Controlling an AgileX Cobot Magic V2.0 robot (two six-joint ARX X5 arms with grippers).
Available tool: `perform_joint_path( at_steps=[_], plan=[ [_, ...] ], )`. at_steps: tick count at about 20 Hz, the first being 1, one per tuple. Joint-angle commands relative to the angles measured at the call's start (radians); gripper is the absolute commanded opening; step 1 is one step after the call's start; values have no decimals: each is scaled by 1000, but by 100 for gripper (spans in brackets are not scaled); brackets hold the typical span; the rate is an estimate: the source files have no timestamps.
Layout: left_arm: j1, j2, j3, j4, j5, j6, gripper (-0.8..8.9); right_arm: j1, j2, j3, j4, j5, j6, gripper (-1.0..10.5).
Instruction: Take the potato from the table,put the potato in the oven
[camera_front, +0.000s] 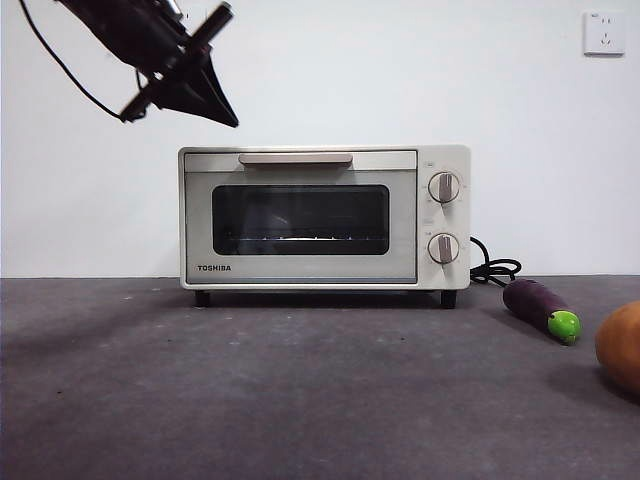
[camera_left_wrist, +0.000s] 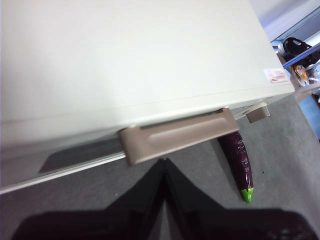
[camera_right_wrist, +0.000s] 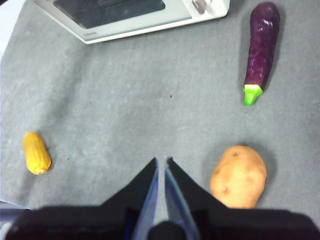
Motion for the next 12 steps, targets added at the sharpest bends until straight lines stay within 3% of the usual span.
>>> perform_joint_path(
  at_steps=[1,4,8,12],
  plan=[
    [-17,52,35,4,0,3,-6,0,0,5,-17,-3,-11,31],
    [-35,95,55,25,-19,2,-6,0,0,5,-66,-3,-18,31],
    [-53,108,55,37,-126,8,-6,0,-1,5,-117,-3,-41,31],
    [-61,110,55,21,-140,42,-6,0,-1,5,-129,-3,-41,31]
  ],
)
